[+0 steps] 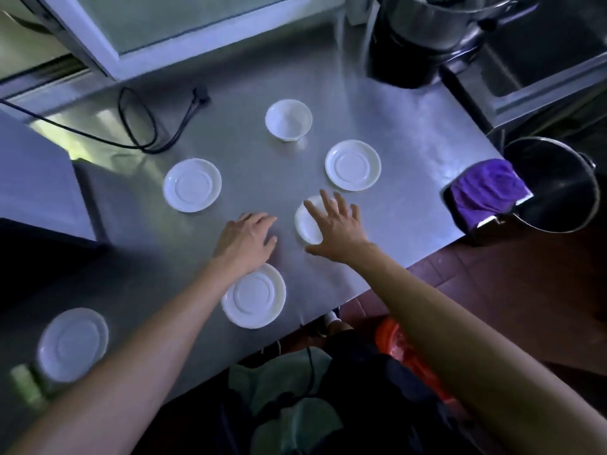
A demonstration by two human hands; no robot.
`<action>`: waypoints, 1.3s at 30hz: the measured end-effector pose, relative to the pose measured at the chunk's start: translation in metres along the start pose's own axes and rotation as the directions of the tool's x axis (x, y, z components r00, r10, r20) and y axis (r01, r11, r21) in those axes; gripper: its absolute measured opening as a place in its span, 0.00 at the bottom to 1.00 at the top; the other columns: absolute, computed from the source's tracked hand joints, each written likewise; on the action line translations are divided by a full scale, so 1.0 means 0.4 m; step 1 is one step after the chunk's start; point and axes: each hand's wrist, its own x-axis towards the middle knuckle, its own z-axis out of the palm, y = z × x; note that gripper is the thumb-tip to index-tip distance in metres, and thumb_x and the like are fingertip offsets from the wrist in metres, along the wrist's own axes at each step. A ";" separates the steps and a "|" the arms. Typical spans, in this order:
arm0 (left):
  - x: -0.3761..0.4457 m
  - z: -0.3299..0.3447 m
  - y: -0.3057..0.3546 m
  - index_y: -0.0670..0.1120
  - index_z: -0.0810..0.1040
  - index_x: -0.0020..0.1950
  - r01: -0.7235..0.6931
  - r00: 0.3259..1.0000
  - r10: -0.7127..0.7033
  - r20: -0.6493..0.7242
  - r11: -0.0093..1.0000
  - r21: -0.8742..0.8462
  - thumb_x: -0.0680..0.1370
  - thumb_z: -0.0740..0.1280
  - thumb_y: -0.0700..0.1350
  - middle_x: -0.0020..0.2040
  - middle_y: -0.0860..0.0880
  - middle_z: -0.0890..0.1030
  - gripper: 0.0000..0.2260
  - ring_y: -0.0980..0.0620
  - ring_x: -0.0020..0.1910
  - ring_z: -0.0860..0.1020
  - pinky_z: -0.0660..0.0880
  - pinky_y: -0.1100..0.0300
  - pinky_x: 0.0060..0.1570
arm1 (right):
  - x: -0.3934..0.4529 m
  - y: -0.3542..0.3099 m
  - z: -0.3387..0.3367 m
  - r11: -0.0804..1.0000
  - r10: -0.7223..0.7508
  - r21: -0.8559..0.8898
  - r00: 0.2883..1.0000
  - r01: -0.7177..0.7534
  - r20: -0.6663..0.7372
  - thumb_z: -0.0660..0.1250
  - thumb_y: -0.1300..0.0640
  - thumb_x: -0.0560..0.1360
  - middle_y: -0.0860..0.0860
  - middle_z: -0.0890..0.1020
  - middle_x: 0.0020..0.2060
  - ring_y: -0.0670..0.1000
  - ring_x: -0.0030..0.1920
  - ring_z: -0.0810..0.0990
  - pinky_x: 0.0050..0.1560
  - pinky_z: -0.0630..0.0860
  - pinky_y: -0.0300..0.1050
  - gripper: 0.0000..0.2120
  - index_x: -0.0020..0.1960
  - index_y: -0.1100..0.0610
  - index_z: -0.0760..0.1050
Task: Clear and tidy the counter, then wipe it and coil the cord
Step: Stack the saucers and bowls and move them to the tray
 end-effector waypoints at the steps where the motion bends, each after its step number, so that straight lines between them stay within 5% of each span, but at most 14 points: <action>1: 0.014 -0.006 0.008 0.48 0.71 0.74 0.020 1.000 -0.020 -0.001 1.000 -0.004 0.81 0.63 0.51 0.72 0.50 0.73 0.22 0.47 0.70 0.70 0.70 0.48 0.64 | 0.021 0.010 -0.001 0.999 -0.031 -0.008 0.999 0.031 0.019 0.69 0.32 0.68 0.52 0.42 0.80 0.60 0.79 0.42 0.74 0.51 0.65 0.50 0.80 0.43 0.45; 14: 0.109 -0.053 0.031 0.48 0.71 0.73 0.264 0.963 -0.267 -0.028 0.961 -0.085 0.81 0.64 0.51 0.71 0.50 0.73 0.21 0.45 0.69 0.70 0.71 0.47 0.64 | 0.156 0.066 -0.034 0.952 -0.304 -0.016 0.952 0.304 0.031 0.70 0.37 0.65 0.52 0.57 0.76 0.61 0.73 0.57 0.65 0.64 0.60 0.44 0.76 0.45 0.56; 24: 0.271 -0.102 0.037 0.47 0.69 0.74 0.252 0.965 -0.256 -0.048 0.965 -0.076 0.80 0.64 0.51 0.71 0.50 0.72 0.22 0.45 0.69 0.69 0.72 0.44 0.62 | 0.333 0.211 -0.193 0.980 -0.174 0.075 0.978 0.183 -0.119 0.71 0.38 0.66 0.52 0.59 0.76 0.60 0.74 0.58 0.66 0.65 0.62 0.43 0.75 0.44 0.57; 34: 0.548 -0.163 0.057 0.49 0.59 0.78 0.177 0.984 -0.176 -0.031 0.982 0.064 0.78 0.66 0.56 0.79 0.47 0.57 0.32 0.43 0.76 0.58 0.74 0.43 0.56 | 0.514 0.341 -0.248 0.992 -0.042 0.113 0.987 0.060 -0.157 0.70 0.37 0.66 0.52 0.58 0.77 0.60 0.75 0.57 0.66 0.63 0.62 0.43 0.76 0.44 0.56; 39: 0.681 -0.179 0.039 0.53 0.53 0.79 0.156 0.986 -0.162 0.044 0.982 0.108 0.73 0.69 0.62 0.80 0.46 0.51 0.40 0.39 0.78 0.51 0.69 0.38 0.64 | 0.603 0.360 -0.254 0.993 -0.051 0.102 0.992 0.063 -0.113 0.71 0.37 0.67 0.52 0.57 0.78 0.61 0.75 0.56 0.68 0.63 0.62 0.44 0.77 0.44 0.55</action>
